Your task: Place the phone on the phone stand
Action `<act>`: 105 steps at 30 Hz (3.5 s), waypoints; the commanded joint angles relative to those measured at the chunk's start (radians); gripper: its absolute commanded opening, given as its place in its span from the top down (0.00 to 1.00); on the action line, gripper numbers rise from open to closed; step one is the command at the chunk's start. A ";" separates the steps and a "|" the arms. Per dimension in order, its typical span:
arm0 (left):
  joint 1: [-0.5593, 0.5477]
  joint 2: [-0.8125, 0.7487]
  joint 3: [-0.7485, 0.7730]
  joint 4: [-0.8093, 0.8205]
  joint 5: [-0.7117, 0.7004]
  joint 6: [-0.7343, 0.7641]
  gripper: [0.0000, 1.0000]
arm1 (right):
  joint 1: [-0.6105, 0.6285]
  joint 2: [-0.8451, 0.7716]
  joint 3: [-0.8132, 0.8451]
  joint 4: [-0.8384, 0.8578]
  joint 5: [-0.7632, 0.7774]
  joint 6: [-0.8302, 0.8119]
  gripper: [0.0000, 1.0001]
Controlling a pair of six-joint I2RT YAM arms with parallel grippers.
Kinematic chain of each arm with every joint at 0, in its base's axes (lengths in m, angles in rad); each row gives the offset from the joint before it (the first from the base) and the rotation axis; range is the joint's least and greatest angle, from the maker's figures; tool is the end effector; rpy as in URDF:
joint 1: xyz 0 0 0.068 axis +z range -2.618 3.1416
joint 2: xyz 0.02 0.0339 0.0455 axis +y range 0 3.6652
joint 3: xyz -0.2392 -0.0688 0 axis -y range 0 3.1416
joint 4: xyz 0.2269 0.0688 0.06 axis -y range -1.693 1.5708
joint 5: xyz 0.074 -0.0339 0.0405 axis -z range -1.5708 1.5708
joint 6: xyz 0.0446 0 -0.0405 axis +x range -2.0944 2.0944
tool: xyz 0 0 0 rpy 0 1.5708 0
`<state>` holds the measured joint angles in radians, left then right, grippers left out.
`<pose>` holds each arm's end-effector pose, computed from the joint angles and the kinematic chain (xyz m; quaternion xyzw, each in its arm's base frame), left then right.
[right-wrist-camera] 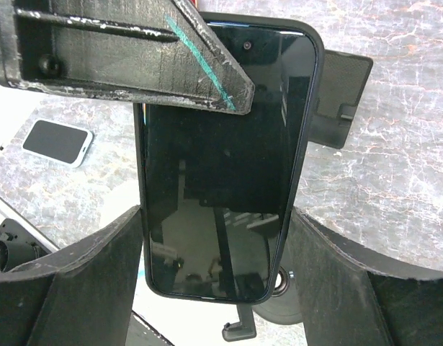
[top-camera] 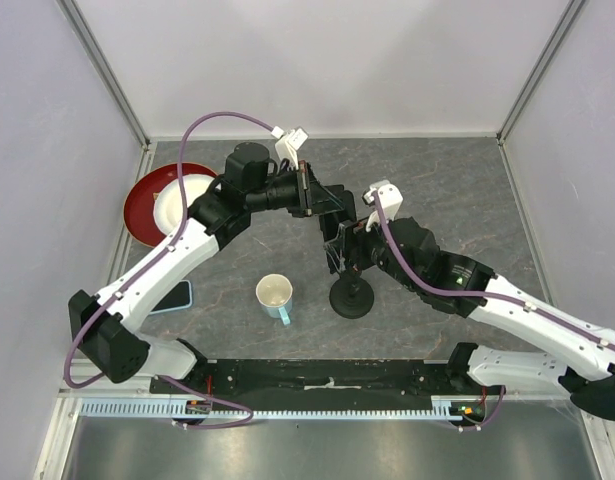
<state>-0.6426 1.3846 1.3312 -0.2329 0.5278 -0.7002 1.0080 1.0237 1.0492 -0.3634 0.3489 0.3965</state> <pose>0.2375 -0.2058 0.3646 0.1339 0.7772 -0.5233 0.3228 0.1357 0.1866 0.3451 -0.1462 0.7965 0.2597 0.5261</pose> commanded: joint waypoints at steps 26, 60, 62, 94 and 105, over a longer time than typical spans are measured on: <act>0.081 -0.303 -0.253 0.727 0.669 -0.165 0.98 | 0.014 -0.088 -0.029 0.227 -0.864 -0.019 0.31; 0.058 -0.300 -0.244 0.463 0.612 -0.119 0.54 | 0.015 -0.085 -0.133 0.481 -0.705 0.074 1.00; 0.046 -0.299 -0.230 0.434 0.595 -0.085 0.55 | 0.017 -0.074 -0.133 0.478 -0.699 0.074 1.00; 0.037 -0.481 0.019 -0.307 -0.629 0.318 0.98 | 0.050 0.022 0.127 -0.417 -0.050 0.183 0.02; 0.035 -0.536 -0.036 -0.293 -0.589 0.292 0.98 | 0.168 0.219 0.183 -0.611 0.170 0.499 0.11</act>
<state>-0.6064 0.8585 1.3022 -0.5896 -0.0509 -0.4129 1.1492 1.1790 1.1950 -0.8566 0.3901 0.7452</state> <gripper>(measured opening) 0.190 0.906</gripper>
